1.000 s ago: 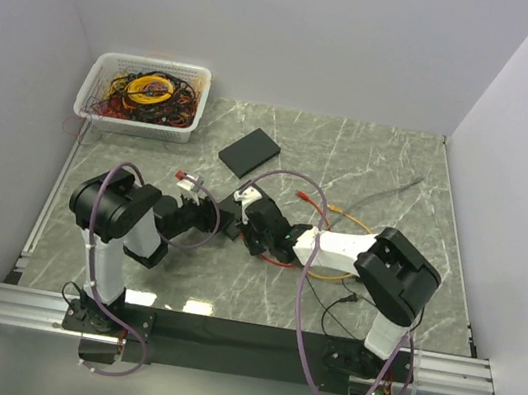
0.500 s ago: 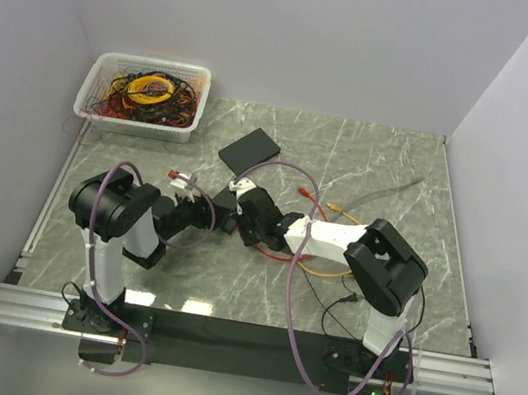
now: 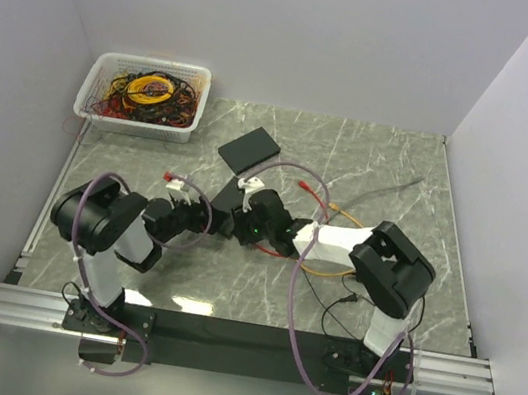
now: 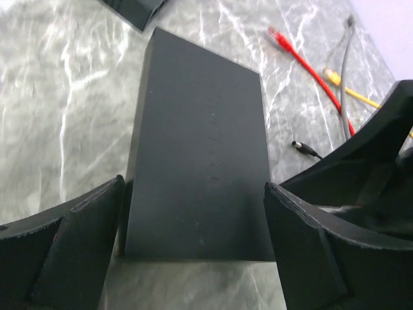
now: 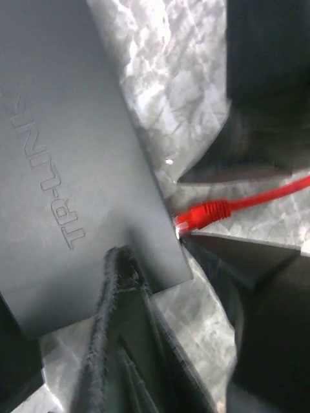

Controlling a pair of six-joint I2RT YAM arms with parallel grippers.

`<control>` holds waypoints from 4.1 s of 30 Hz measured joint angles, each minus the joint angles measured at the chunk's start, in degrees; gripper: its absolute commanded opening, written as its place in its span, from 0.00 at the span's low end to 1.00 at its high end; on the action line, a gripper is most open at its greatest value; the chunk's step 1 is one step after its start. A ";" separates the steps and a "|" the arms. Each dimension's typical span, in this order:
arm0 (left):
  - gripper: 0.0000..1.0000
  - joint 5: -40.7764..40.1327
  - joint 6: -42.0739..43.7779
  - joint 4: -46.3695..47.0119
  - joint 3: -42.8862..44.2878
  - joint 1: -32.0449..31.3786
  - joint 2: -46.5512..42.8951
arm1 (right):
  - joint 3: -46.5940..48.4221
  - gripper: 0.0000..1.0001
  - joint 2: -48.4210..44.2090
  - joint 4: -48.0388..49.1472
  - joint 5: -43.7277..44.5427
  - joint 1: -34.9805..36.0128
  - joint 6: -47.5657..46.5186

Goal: Insert the plug into the switch port

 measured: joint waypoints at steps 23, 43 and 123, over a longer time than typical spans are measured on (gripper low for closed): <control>0.99 -4.02 -4.90 -51.84 4.20 -2.29 -37.70 | -11.76 0.88 -30.51 4.83 8.74 0.15 7.65; 0.99 -10.47 -4.44 -74.69 10.43 -2.32 -57.05 | 5.44 0.78 -8.13 -12.66 5.97 -10.91 17.09; 0.98 -20.55 -3.43 -78.77 4.31 -2.32 -69.26 | 21.27 0.38 8.79 -36.15 15.19 -30.71 5.35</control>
